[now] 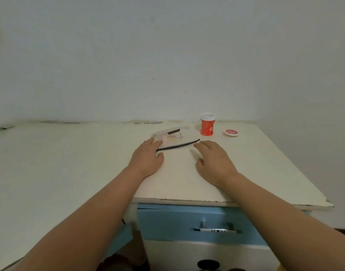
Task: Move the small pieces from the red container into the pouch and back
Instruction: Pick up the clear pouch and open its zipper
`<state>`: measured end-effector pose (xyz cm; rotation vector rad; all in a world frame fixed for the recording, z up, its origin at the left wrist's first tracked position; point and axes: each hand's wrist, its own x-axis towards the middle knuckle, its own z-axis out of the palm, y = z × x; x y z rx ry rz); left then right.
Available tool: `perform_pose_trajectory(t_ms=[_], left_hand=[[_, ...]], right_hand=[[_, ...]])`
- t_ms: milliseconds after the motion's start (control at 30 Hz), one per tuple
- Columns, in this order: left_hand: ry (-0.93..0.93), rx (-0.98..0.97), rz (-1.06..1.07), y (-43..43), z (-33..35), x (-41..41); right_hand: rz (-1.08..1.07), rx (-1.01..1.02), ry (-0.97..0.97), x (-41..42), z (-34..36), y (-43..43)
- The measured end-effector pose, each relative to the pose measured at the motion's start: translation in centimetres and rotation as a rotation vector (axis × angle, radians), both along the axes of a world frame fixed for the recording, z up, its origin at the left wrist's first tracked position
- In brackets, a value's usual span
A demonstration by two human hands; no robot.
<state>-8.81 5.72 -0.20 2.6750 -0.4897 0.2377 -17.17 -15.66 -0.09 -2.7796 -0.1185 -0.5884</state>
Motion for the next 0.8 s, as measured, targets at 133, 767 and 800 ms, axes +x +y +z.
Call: perform_pose_trajectory(t_ms=[133,767,800], left_hand=[[0.037,0.087,-0.103,-0.2,0.2,2.4],[0.049,-0.165,-0.223,-0.1,0.1,10.1],[0.027,-0.156,-0.224,-0.1,0.1,10.1]], right_hand=[[0.063,-0.075,-0.011,3.1,0.1,0.6],[0.218,0.144,0.102,14.9,0.3,1.7],[0.216,0.146,0.099,15.0,0.4,1.7]])
